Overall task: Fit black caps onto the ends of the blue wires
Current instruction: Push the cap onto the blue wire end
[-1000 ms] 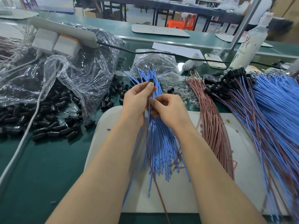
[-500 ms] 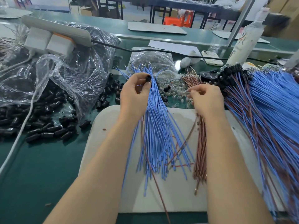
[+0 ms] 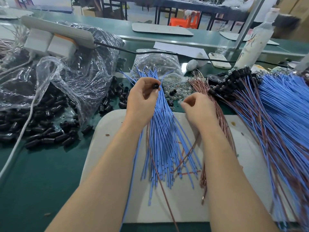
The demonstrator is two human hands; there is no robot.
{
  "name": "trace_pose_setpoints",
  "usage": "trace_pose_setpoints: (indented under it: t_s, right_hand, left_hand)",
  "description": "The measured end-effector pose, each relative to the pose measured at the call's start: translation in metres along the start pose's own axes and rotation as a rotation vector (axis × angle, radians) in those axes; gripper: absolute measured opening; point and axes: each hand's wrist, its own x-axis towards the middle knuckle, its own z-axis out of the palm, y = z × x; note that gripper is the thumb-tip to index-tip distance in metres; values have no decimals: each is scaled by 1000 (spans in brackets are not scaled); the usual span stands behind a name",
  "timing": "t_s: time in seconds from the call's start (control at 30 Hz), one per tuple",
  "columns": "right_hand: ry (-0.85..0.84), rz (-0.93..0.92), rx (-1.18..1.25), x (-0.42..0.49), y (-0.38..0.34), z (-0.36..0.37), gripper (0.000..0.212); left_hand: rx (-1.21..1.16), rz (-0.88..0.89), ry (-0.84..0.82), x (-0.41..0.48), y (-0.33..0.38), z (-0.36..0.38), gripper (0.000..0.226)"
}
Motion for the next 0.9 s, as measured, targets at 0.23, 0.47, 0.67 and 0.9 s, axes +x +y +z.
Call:
trace_pose_setpoints:
  t_s: [0.23, 0.47, 0.67, 0.9]
  right_hand:
    - [79, -337, 694, -18, -26, -5, 20]
    - [246, -357, 493, -24, -31, 2, 15]
    - [119, -296, 338, -24, -33, 8, 17]
    - [236, -328, 301, -27, -33, 12, 13]
  left_hand:
    - [32, 32, -54, -3, 2, 1, 23]
    - [133, 59, -111, -6, 3, 1, 21]
    - [203, 91, -81, -9, 2, 4, 24]
    - [565, 195, -13, -11, -7, 9, 21]
